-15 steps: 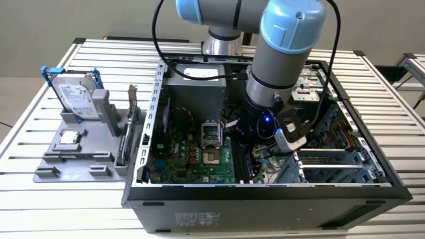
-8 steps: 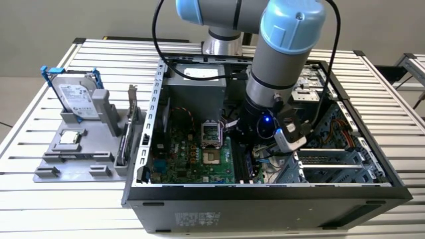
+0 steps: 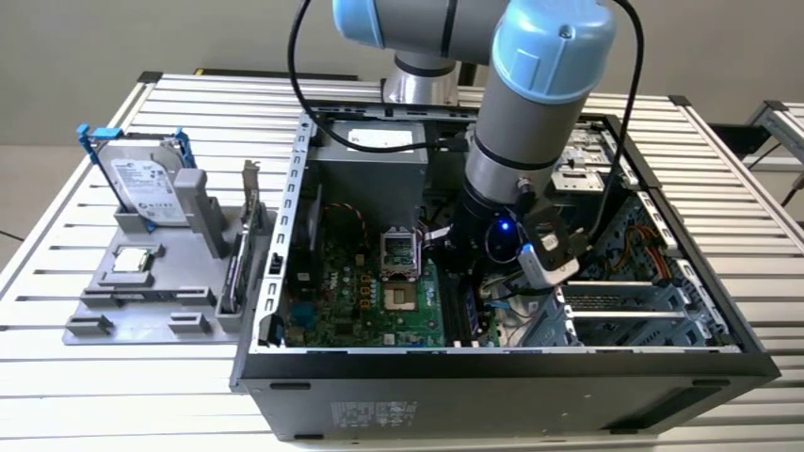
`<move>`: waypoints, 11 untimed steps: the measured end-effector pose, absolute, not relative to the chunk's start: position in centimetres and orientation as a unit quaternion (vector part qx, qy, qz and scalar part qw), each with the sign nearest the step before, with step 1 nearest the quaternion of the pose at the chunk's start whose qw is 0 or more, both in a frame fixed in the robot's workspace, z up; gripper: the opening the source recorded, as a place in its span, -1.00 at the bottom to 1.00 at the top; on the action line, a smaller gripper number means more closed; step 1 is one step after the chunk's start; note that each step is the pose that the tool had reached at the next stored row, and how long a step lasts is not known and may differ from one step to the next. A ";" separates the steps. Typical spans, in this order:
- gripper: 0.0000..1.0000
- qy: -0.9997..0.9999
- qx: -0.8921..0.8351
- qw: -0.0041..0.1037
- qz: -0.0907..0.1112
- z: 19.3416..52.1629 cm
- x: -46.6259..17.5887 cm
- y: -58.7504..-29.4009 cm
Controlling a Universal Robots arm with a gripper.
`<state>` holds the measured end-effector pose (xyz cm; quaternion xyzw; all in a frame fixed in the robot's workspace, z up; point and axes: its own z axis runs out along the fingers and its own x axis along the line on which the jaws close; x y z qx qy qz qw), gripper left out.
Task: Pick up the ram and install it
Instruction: 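Insert the ram into the slot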
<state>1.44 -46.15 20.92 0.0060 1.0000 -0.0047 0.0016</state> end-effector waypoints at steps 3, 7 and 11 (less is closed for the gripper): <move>1.00 1.000 0.006 0.002 -0.005 20.9 1.4 -46.2; 1.00 1.000 0.006 0.002 -0.005 20.9 1.4 -46.2; 1.00 1.000 0.006 0.001 -0.005 21.2 1.4 -46.2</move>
